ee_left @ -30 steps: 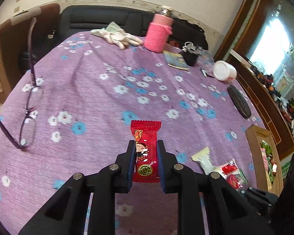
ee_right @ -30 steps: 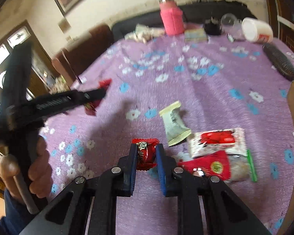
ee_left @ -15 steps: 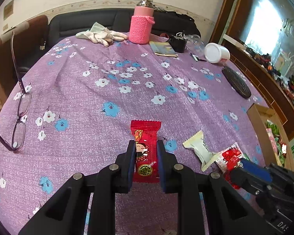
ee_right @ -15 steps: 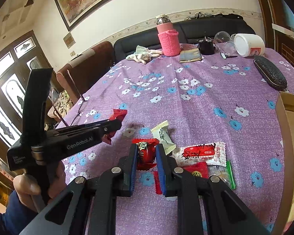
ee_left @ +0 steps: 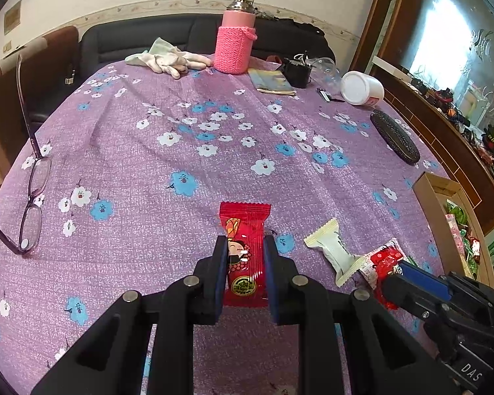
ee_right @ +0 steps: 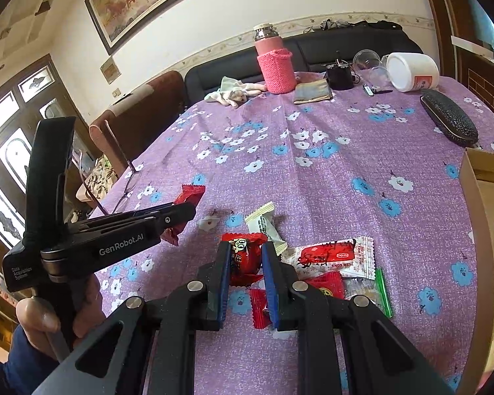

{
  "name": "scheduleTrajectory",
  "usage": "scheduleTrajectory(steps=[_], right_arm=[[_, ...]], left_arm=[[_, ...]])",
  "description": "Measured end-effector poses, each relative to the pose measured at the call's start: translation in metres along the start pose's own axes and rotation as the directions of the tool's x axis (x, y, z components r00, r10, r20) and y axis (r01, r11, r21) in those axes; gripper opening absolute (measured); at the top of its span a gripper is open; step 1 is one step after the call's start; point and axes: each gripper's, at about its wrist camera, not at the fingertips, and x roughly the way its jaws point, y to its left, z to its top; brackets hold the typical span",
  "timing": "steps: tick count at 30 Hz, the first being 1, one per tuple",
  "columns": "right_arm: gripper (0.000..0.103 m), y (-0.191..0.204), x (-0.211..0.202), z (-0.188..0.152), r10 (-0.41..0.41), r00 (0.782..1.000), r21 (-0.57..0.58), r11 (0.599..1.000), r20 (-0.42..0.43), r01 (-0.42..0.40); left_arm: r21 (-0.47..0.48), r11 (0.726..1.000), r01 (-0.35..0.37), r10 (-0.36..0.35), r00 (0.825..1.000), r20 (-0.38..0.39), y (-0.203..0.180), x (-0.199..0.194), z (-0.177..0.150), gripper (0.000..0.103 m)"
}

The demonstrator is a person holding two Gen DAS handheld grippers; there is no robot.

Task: Organize snacks
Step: 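Lift both red packs above the table with both tools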

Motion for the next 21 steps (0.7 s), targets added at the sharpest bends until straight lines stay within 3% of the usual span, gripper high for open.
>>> scheduleTrajectory(steps=[21], right_arm=[[0.021,-0.013,-0.009,0.006,-0.025,0.999,0.042,0.999,0.038,0.024]], left_arm=[[0.031,1.0,0.003,-0.004,1.0,0.019,-0.009,-0.007,-0.001,0.02]])
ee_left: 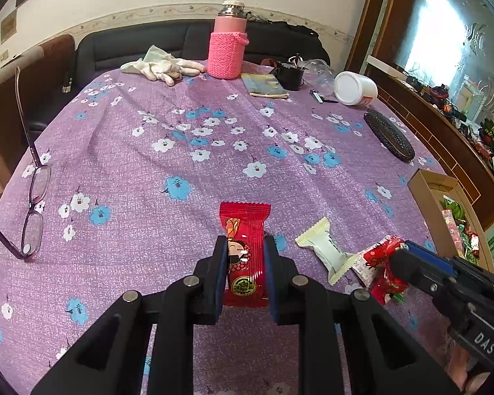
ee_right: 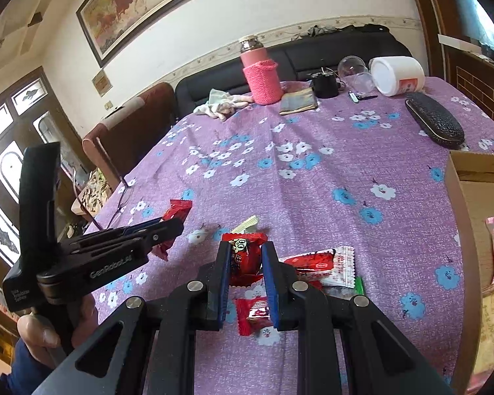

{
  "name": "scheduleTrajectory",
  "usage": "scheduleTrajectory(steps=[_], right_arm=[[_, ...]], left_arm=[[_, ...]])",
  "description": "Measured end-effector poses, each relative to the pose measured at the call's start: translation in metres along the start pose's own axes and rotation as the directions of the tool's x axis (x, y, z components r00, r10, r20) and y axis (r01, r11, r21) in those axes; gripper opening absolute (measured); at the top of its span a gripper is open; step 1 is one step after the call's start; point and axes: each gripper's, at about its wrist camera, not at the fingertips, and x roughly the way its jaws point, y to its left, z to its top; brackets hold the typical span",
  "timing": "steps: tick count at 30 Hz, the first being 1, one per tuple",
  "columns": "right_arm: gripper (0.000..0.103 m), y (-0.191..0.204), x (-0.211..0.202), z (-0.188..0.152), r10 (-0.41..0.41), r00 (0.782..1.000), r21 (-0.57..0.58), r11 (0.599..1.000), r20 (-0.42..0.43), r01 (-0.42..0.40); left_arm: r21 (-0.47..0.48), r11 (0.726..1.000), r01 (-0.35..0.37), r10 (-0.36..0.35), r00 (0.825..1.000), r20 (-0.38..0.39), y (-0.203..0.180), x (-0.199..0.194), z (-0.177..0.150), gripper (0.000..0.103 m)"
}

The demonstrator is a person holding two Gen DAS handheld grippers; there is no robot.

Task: Organize snacks

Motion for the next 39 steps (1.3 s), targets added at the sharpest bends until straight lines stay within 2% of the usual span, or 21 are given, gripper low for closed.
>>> scheduleTrajectory(steps=[27,39], right_arm=[[0.021,-0.009,-0.005,0.003,-0.024,1.0,0.032,0.999,0.013,0.024],[0.02,-0.034,-0.018,0.015,-0.068,0.996,0.102,0.993,0.057,0.062]], left_arm=[[0.036,0.999,-0.016,0.016,1.0,0.023,-0.007,-0.004,-0.002,0.02],[0.051,0.999,0.005,-0.006,0.999,0.034,-0.011,-0.008,-0.001,0.02]])
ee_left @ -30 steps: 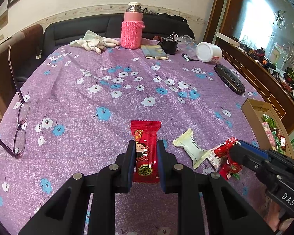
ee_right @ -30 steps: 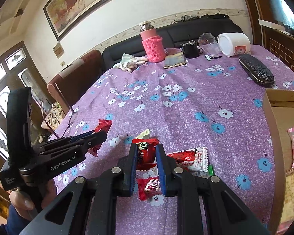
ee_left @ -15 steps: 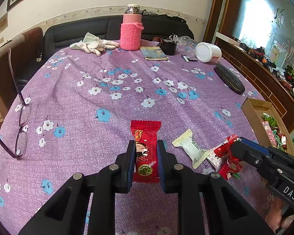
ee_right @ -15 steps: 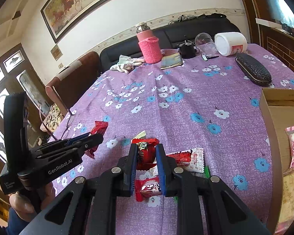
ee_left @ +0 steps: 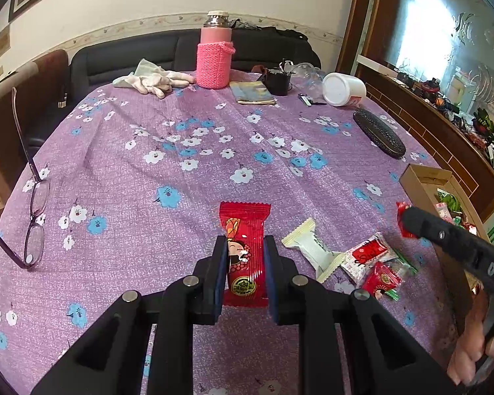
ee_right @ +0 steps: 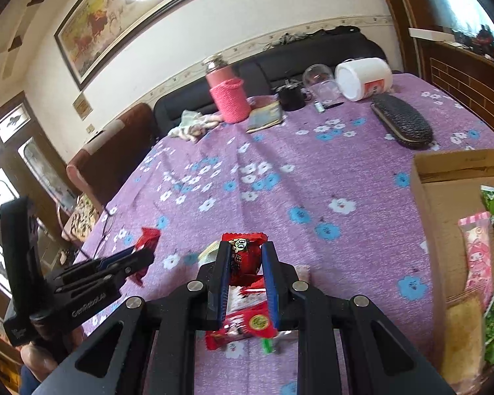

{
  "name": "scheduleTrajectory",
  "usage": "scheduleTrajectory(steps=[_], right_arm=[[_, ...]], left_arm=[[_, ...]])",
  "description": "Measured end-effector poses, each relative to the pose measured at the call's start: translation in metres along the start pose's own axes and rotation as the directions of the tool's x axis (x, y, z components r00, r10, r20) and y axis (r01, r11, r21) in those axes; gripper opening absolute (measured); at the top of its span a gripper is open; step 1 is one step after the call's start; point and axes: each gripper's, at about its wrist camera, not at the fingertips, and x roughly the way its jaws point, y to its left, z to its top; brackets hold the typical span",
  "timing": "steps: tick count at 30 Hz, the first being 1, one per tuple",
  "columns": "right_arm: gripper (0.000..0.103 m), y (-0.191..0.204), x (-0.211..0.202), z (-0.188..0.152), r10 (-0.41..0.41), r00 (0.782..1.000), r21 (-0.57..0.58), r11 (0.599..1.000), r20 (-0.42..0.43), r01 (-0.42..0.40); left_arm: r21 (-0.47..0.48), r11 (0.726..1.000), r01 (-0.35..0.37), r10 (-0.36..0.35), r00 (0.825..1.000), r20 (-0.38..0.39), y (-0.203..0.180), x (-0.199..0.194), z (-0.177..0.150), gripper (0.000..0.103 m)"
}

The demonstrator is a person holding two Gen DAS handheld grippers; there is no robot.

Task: Organize snacks

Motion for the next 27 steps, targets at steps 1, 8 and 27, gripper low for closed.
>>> scheduleTrajectory(steps=[1,8,27], right_arm=[[0.02,-0.003,-0.001,0.001,-0.005,1.0,0.007,1.0,0.003,0.005],[0.02,-0.03,-0.01,0.013,-0.06,0.998,0.083,0.995,0.03,0.057],[0.02,-0.174,-0.068,0.04,-0.295,0.955,0.445,0.859,0.027,0.253]], left_arm=[[0.001,1.0,0.005,-0.005,1.0,0.002,0.0,-0.001,0.0,0.02],[-0.012,0.998,0.057,-0.057,0.998,0.013,-0.001,-0.006,0.001,0.02],[0.034,0.989,0.145,-0.144,0.989,-0.029,-0.054,-0.009,0.002,0.02]])
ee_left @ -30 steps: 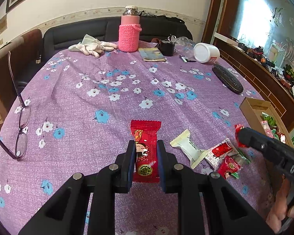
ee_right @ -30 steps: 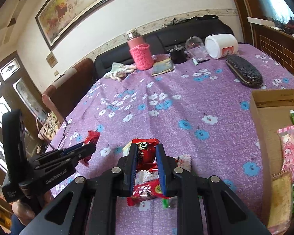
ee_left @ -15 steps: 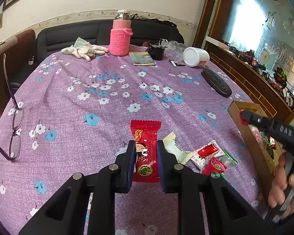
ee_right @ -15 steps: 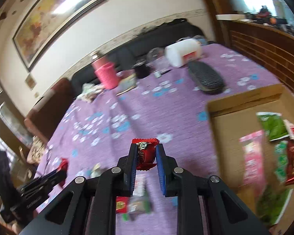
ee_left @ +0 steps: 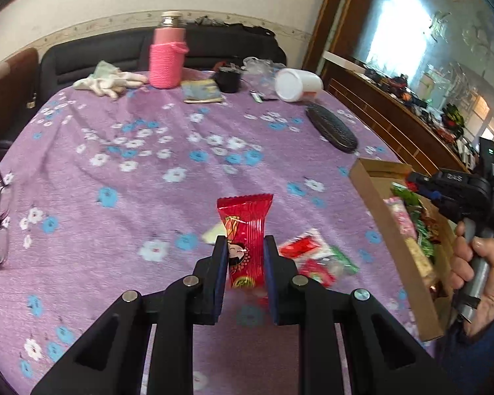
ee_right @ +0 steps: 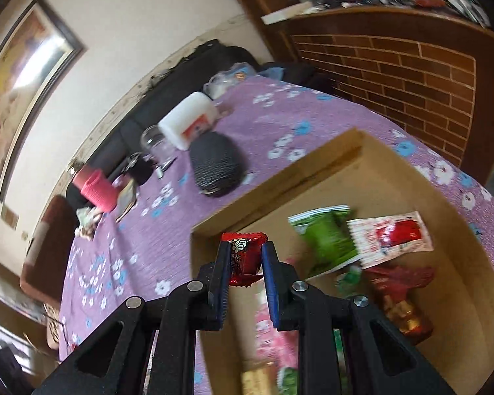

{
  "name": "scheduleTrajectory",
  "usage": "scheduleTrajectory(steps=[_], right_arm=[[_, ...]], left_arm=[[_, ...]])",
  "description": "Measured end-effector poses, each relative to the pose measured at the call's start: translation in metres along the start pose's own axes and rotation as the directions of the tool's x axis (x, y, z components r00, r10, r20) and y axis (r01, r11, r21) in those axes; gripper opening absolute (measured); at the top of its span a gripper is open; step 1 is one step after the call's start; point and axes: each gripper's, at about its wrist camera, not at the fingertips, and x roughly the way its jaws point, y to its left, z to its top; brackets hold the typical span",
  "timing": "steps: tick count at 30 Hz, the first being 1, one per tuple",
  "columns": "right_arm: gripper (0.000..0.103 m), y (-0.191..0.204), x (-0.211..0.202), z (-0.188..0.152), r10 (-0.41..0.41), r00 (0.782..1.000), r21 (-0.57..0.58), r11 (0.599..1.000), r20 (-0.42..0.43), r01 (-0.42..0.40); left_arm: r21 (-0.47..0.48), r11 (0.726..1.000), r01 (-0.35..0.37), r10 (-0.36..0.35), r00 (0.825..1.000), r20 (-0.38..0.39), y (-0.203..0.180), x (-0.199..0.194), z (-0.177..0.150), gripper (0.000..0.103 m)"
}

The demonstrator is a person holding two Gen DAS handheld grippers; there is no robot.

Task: Organize snacks

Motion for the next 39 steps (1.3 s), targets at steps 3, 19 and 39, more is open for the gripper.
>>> scheduleTrajectory(steps=[3,19,39], right_arm=[[0.02,-0.009,0.0,0.005,-0.005,1.0,0.027,1.0,-0.002,0.005],[0.02,-0.029,-0.007,0.015,0.014,1.0,0.077,0.997,0.009,-0.015],[0.02,-0.022,-0.009,0.012,0.048,0.999,0.06,0.997,0.008,-0.049]], left_arm=[[0.037,0.999,0.016,-0.016,1.0,-0.007,-0.029,0.0,0.003,0.02],[0.061,0.993,0.101,-0.099,0.995,-0.033,-0.101,0.004,0.013,0.02],[-0.015,0.993,-0.117,0.111,0.972,-0.206,-0.038,0.101,0.044,0.047]])
